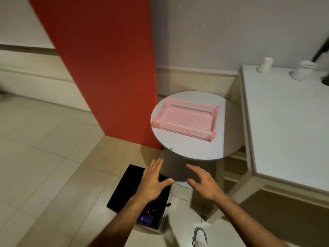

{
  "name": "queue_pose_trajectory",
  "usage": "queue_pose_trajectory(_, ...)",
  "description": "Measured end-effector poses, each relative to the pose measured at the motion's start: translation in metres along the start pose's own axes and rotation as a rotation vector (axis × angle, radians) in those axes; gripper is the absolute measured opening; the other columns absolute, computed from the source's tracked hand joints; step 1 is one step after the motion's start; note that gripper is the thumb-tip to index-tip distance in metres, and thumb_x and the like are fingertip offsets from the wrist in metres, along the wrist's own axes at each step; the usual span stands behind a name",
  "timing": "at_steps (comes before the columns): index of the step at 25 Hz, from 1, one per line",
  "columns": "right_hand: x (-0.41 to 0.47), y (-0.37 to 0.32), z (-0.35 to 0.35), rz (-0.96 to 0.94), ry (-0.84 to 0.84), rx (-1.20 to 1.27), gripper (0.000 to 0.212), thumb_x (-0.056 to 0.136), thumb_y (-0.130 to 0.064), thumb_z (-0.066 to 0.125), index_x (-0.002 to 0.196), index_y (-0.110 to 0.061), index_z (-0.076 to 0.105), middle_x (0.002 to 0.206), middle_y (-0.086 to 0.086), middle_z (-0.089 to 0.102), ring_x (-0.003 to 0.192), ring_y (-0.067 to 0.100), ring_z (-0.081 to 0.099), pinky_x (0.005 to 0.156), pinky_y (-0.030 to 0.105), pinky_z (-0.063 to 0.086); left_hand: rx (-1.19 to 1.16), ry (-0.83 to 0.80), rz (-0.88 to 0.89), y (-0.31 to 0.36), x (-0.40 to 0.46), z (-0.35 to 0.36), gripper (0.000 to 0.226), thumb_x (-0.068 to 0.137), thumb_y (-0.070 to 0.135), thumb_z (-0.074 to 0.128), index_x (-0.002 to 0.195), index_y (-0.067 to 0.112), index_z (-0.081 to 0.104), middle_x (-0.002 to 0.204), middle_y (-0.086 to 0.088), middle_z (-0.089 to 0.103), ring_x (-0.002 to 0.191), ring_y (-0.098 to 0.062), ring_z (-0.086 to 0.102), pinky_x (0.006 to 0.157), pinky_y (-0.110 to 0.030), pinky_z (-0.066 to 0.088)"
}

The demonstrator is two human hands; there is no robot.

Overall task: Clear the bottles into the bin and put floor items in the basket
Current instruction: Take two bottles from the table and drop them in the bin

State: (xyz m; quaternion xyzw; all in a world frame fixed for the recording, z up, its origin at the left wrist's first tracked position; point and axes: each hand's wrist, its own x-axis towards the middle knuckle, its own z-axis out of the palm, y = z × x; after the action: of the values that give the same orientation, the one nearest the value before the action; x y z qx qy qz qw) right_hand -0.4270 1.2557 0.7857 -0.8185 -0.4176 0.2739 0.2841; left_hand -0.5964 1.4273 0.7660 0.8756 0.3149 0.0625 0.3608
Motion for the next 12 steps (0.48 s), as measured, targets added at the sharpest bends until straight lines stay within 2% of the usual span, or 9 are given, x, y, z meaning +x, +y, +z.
queue_pose_trajectory(2, -0.032, 0.009, 0.001, 0.046, 0.075, 0.013, 0.060, 0.098, -0.031, 0.060, 0.153, -0.031, 0.037, 0.158, -0.007, 0.037, 0.145, 0.013, 0.033, 0.121, 0.038, 0.028, 0.019, -0.068, 0.065, 0.008, -0.008, 0.012, 0.095, 0.087, 0.061, 0.064, 0.160, 0.030, 0.014, 0.166, 0.014, 0.010, 0.145, 0.004, -0.006, 0.122, -0.036, 0.001)
queue_pose_trajectory(5, -0.087, 0.028, -0.002, 0.139, 0.146, 0.031, 0.061, 0.098, -0.029, 0.060, 0.153, -0.030, 0.037, 0.158, -0.007, 0.038, 0.145, 0.012, 0.032, 0.121, 0.033, 0.026, 0.032, -0.182, 0.157, 0.026, -0.019, 0.039, 0.095, 0.086, 0.062, 0.064, 0.160, 0.029, 0.015, 0.167, 0.012, 0.009, 0.151, -0.001, -0.005, 0.123, -0.033, -0.003)
queue_pose_trajectory(8, -0.140, 0.049, -0.011, 0.217, 0.255, 0.041, 0.062, 0.096, -0.032, 0.061, 0.153, -0.031, 0.036, 0.157, -0.008, 0.038, 0.146, 0.012, 0.032, 0.118, 0.028, 0.025, 0.011, -0.259, 0.241, 0.054, -0.032, 0.069, 0.094, 0.086, 0.064, 0.063, 0.160, 0.034, 0.014, 0.167, 0.016, 0.009, 0.149, 0.003, -0.007, 0.121, -0.030, -0.006)
queue_pose_trajectory(10, -0.175, 0.063, -0.015, 0.271, 0.341, 0.050, 0.062, 0.096, -0.032, 0.062, 0.153, -0.030, 0.037, 0.157, -0.008, 0.039, 0.148, 0.014, 0.028, 0.115, 0.025, 0.021, 0.014, -0.318, 0.297, 0.074, -0.042, 0.088, 0.093, 0.085, 0.068, 0.061, 0.159, 0.038, 0.012, 0.166, 0.018, 0.008, 0.146, 0.006, -0.009, 0.120, -0.030, -0.006)
queue_pose_trajectory(12, -0.207, 0.075, -0.018, 0.304, 0.409, 0.067, 0.063, 0.096, -0.033, 0.062, 0.153, -0.030, 0.036, 0.159, -0.009, 0.035, 0.152, 0.014, 0.018, 0.118, 0.028, 0.018, 0.022, -0.358, 0.356, 0.095, -0.055, 0.107, 0.093, 0.084, 0.071, 0.058, 0.158, 0.041, 0.011, 0.166, 0.019, 0.007, 0.145, 0.007, -0.010, 0.119, -0.030, -0.006)
